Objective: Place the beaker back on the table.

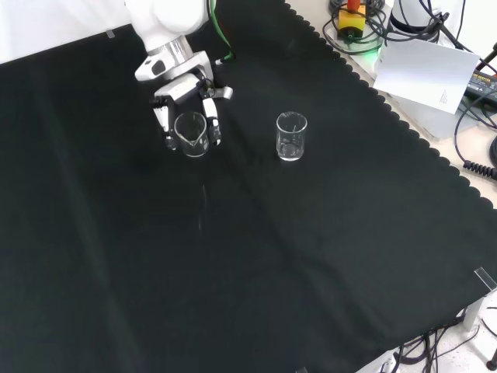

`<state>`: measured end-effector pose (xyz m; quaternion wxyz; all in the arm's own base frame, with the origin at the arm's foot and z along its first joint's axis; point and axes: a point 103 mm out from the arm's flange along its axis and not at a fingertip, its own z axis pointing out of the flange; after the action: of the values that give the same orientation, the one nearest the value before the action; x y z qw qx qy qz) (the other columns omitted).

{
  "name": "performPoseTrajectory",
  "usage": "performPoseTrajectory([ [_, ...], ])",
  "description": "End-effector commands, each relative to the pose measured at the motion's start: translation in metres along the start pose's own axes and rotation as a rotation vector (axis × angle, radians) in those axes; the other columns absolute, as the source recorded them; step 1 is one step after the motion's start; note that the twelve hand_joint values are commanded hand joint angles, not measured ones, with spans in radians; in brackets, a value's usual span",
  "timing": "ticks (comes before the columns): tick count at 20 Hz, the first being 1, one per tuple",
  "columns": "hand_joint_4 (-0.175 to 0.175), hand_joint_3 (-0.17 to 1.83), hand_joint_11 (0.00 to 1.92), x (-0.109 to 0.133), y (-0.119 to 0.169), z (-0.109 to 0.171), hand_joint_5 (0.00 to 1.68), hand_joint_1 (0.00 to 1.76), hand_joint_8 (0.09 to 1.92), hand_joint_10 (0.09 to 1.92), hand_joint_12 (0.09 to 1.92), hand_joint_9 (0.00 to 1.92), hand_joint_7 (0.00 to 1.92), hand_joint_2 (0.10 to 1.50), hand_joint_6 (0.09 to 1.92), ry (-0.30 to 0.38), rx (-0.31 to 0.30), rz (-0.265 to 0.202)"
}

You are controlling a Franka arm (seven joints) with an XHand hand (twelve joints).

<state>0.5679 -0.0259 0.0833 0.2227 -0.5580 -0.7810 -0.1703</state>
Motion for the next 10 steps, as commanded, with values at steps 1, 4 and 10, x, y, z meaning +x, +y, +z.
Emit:
performPoseTrajectory([
  [1,-0.042,0.46,1.49,-0.011,0.003,0.013,1.33,1.18,0.09,0.09,0.52,1.75,1.74,0.75,0.5,0.027,0.03,-0.015],
  [4,-0.044,0.46,1.5,-0.016,0.001,0.017,1.33,1.18,0.09,0.09,0.52,1.74,1.73,0.75,0.5,0.052,0.037,-0.009],
  [10,-0.13,0.36,1.49,-0.019,-0.001,0.025,1.37,1.27,0.09,0.09,0.54,1.69,1.6,0.78,0.38,0.066,0.047,-0.001],
])
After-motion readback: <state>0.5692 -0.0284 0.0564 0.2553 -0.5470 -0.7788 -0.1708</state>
